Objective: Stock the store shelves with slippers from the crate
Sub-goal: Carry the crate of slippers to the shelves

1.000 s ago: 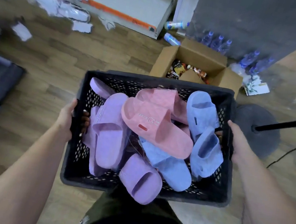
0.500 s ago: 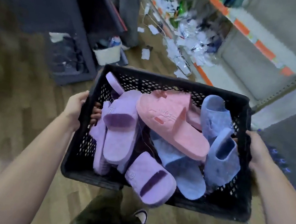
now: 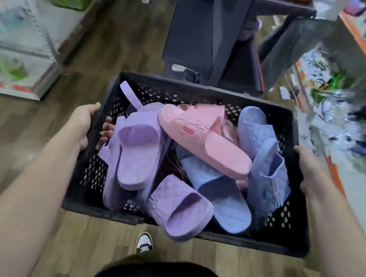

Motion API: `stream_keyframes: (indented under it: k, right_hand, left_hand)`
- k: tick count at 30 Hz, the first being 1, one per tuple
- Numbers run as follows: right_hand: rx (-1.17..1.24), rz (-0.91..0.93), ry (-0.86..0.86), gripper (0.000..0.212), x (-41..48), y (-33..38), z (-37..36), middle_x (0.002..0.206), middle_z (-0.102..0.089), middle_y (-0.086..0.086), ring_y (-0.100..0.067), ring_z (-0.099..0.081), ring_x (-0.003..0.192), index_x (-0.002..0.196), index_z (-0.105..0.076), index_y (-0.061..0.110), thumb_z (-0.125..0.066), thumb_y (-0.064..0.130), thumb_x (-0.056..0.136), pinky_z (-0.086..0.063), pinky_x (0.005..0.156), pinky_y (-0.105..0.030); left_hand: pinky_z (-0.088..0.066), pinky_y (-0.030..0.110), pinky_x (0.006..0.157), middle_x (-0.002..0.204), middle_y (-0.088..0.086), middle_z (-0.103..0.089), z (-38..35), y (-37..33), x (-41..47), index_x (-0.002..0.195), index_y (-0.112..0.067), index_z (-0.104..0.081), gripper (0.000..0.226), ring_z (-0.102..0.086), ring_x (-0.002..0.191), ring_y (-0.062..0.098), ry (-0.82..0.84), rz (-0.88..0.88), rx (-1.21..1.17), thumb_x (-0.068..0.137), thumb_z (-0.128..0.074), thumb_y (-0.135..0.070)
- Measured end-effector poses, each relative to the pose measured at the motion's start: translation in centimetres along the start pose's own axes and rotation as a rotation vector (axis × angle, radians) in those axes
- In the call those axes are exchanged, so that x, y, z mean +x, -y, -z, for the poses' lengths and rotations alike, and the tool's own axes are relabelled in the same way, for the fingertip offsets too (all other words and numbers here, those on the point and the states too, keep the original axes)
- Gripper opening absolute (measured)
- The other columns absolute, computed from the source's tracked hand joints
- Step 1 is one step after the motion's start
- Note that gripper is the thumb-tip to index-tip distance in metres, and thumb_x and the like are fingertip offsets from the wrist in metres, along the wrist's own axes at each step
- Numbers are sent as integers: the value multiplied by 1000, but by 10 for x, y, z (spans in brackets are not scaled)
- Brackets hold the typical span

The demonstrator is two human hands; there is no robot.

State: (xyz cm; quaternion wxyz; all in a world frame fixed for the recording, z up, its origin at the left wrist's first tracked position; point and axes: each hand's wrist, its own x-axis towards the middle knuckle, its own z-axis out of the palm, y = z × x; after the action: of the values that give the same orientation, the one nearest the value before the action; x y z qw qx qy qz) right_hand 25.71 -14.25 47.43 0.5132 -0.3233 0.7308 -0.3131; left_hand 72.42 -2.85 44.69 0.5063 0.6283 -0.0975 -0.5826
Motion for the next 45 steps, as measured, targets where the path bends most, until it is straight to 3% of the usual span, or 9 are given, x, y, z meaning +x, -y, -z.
stream_keyframes:
  k: [6,12,15,19,24,28,33,40,45]
  right_hand:
    - [-50,-9,66,39,22,69,-141,37,-53,0,-21,-47,46,64,-53,14,-39,39,91,-35,49,-22]
    - [-104,75,129,32,57,140,-262,50,-53,-5,-18,-48,42,68,-49,11,-42,27,94,-33,50,-23]
    - [-135,50,160,32,85,177,-321,38,-54,2,-14,-49,34,63,-52,15,-42,28,90,-35,48,-22]
    - [-155,58,195,32,115,225,-396,40,-58,3,-21,-52,52,68,-59,16,-42,36,88,-39,53,-25]
    - [-200,51,220,34,147,284,-487,44,-58,2,-21,-49,53,64,-54,18,-42,39,88,-36,54,-26]
    - [-231,72,220,33,174,329,-561,70,-61,-3,-22,-53,62,72,-58,17,-43,41,88,-39,60,-29]
    - [-215,90,205,29,204,383,-664,65,-60,-2,-23,-54,65,66,-60,19,-46,36,86,-41,62,-30]
    - [-161,69,166,30,246,462,-795,75,-61,-7,-22,-55,63,70,-61,18,-48,39,88,-42,61,-30]
    - [-89,62,124,30,300,521,-878,67,-64,-6,-23,-55,60,76,-64,15,-50,39,86,-42,58,-30]
  left_hand:
    - [-30,16,39,63,5,-41,80,-62,56,76,-11,-47,45,-40,40,15,-147,-25,-25,95,-31,-48]
    - [-33,15,37,52,6,-50,129,-130,121,75,-10,-48,45,-44,32,15,-298,-46,-17,96,-31,-45]
    - [-32,13,36,42,3,-51,146,-167,156,73,-10,-46,45,-42,30,15,-325,-59,-38,97,-29,-45]
    - [-31,14,36,42,2,-50,169,-215,206,71,-10,-46,43,-41,30,14,-372,-71,-71,95,-30,-42]
    - [-30,16,38,43,3,-51,204,-276,271,72,-10,-48,42,-41,31,16,-426,-65,-118,93,-33,-42]
    - [-33,14,36,43,3,-53,237,-329,333,70,-9,-49,44,-44,29,16,-436,-70,-125,95,-34,-43]
    - [-39,14,35,67,9,-48,283,-412,424,75,-6,-51,44,-49,29,16,-426,-86,-96,97,-34,-41]
    - [-37,15,37,67,7,-49,338,-542,552,73,-8,-51,45,-50,30,15,-394,-55,-53,96,-35,-43]
    - [-41,28,51,65,8,-52,352,-633,649,72,-7,-53,44,-53,34,18,-386,-73,-17,95,-37,-42]
